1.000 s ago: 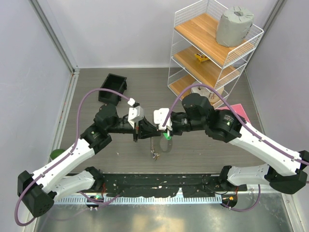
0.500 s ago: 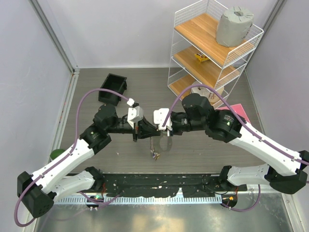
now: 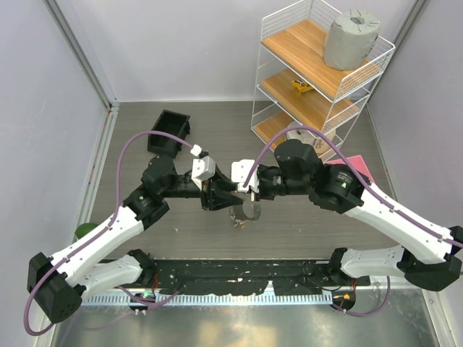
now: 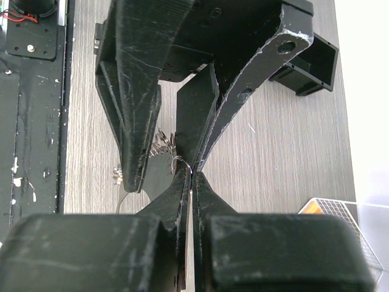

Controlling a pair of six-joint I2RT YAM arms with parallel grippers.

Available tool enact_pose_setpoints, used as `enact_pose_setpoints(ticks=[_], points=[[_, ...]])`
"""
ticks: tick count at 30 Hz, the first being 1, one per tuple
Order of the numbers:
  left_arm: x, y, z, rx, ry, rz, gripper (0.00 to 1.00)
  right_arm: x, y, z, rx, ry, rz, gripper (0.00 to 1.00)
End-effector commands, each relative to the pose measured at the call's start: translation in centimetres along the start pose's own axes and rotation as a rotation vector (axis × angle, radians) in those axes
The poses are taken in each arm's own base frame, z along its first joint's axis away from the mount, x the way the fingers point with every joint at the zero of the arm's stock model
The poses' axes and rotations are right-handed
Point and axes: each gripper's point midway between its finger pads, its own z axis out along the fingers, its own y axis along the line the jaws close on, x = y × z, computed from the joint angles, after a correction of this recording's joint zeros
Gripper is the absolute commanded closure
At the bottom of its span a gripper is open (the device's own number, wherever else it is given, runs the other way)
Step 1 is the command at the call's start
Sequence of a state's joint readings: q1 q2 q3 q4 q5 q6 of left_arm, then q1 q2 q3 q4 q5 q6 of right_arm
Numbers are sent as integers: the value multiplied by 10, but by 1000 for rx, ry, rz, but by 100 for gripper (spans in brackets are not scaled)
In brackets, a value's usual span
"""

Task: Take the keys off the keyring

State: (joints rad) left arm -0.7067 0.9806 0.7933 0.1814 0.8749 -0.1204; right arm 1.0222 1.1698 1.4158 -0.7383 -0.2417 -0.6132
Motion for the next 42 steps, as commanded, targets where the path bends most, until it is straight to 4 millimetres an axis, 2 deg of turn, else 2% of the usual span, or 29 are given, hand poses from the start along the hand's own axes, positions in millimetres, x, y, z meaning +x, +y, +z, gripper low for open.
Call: enact_pose_setpoints(ticks=[1, 5, 9, 15, 19, 22, 27, 29, 33, 42], points=[[-18, -1, 4, 21, -73, 80, 57, -24, -12, -20, 61, -61, 1, 95], [-6, 7, 9, 22, -50, 63, 53, -30, -15, -26, 78, -81, 2, 95], [0, 12, 14, 30, -49, 62, 52, -34, -14, -31, 78, -100, 1, 95], [6, 23, 16, -2, -51, 66, 43, -37, -12, -36, 75, -116, -1, 95], [3, 19, 17, 32, -62, 76, 47, -35, -14, -35, 88, -108, 5, 95], [4, 11, 19, 95, -64, 62, 51, -36, -18, -36, 110, -108, 13, 95], [11, 10, 21, 104, -59, 43, 53, -36, -26, -40, 161, -111, 10, 95], [11, 10, 20, 106, -60, 45, 61, -34, -28, -39, 170, -104, 7, 95], [15, 7, 21, 130, -27, 14, 100, -29, -30, -39, 179, -80, -21, 95], [25, 4, 16, 133, 27, -22, 100, -9, -27, -42, 151, 20, -194, 95]])
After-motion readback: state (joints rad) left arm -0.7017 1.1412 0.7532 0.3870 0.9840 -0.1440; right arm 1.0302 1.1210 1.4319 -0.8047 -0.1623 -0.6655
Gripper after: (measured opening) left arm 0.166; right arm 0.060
